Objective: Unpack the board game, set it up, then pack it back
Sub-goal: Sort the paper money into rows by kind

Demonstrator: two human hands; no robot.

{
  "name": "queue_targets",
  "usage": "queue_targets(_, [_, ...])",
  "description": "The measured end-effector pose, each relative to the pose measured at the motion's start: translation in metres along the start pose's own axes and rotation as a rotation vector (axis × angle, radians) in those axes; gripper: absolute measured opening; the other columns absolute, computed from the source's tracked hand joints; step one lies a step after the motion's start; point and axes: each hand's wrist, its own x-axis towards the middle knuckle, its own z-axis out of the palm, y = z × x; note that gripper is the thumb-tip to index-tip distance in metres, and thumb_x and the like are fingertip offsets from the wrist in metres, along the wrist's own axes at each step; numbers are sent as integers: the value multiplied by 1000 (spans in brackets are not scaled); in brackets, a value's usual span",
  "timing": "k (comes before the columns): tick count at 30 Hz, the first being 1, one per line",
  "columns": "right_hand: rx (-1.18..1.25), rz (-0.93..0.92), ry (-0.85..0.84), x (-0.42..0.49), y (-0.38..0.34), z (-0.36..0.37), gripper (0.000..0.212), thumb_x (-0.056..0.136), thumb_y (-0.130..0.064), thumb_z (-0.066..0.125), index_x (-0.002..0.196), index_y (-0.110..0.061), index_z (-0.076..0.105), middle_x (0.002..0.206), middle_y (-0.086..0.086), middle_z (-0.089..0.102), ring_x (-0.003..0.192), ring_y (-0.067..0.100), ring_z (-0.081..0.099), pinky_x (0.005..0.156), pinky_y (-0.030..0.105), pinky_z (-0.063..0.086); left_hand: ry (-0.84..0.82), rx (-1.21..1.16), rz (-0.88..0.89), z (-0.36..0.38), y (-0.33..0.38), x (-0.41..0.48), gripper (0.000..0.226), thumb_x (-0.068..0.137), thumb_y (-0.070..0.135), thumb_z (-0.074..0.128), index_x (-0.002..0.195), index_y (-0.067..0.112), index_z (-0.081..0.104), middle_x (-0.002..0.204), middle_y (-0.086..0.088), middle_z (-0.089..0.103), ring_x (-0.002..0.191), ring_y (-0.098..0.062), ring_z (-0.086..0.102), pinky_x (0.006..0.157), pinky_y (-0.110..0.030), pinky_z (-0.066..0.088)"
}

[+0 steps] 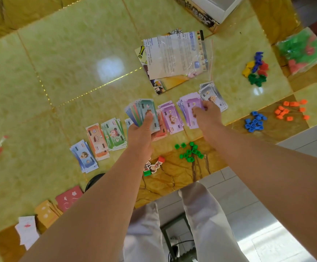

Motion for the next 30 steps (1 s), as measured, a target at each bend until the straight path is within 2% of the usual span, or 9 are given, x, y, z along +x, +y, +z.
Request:
queue_targets(2, [-41, -8, 43, 3, 7, 0, 28, 94, -14, 55, 122, -13, 58, 113, 6, 64, 94, 21, 60, 73, 30, 45, 35, -1, -12, -5, -2, 6, 5, 92, 16, 63, 89, 15, 58, 79, -3, 71, 64, -13, 70, 60, -30, 60])
queue_targets(6, [-86, -38, -55, 3, 13, 17, 28, 94, -15, 56, 121, -12, 57, 111, 7, 64, 89, 18, 57, 66, 23, 41, 33, 0, -34, -11, -7, 14, 4, 91, 16, 64, 92, 15, 60, 79, -1, 72, 72, -13, 71, 65, -31, 60])
queue_targets(9, [-141, -94, -91, 1, 14, 35, 29, 95, -17, 56, 123, -10, 56, 113, 6, 63, 94, 21, 58, 75, 28, 41, 2, -9, -39, -15, -9, 20, 4, 92, 15, 63, 95, 13, 61, 79, -2, 73, 71, -13, 72, 64, -30, 61])
queue_targets(12, [-218, -157, -25, 0, 12, 47, 30, 95, -16, 57, 124, -11, 53, 120, 6, 60, 103, 24, 59, 83, 33, 47, -47, -13, -51, -16, -9, 23, 6, 92, 13, 63, 97, 11, 62, 76, -1, 74, 72, -14, 72, 64, -32, 61])
queue_targets(16, [-369, -252, 79, 1, 16, 60, 27, 94, -15, 57, 119, -8, 49, 113, 8, 60, 92, 20, 54, 75, 29, 41, -74, 4, -112, -23, -10, 30, 25, 90, 13, 65, 111, 1, 60, 106, -17, 70, 86, -24, 72, 78, -41, 60])
queue_targets(19, [-469, -295, 145, 1, 19, 65, 28, 94, -17, 56, 117, -5, 48, 117, 10, 55, 105, 24, 52, 76, 27, 36, -70, 9, -128, -26, -13, 35, 27, 90, 14, 65, 114, 2, 60, 110, -17, 70, 91, -24, 71, 88, -47, 56])
queue_targets(24, [-647, -298, 222, 4, 19, 71, 37, 91, -25, 59, 119, -4, 47, 121, 11, 52, 113, 28, 49, 90, 39, 43, -88, 24, -129, -28, -14, 39, 3, 91, 13, 63, 93, 11, 62, 80, -2, 73, 69, -13, 72, 69, -33, 61])
queue_targets(27, [-708, -289, 285, 3, 18, 71, 40, 88, -27, 64, 118, -8, 47, 123, 7, 50, 116, 26, 46, 96, 39, 38, -108, 26, -133, -29, -10, 36, 12, 91, 14, 64, 101, 7, 63, 90, -8, 73, 72, -16, 72, 73, -37, 61])
queue_targets(30, [-496, -396, 247, -2, 13, 67, 31, 87, -26, 65, 111, -13, 50, 111, -1, 48, 105, 22, 50, 90, 36, 41, -143, 26, -111, -31, -8, 33, 14, 91, 14, 63, 104, 8, 64, 88, -7, 74, 74, -17, 72, 68, -34, 61])
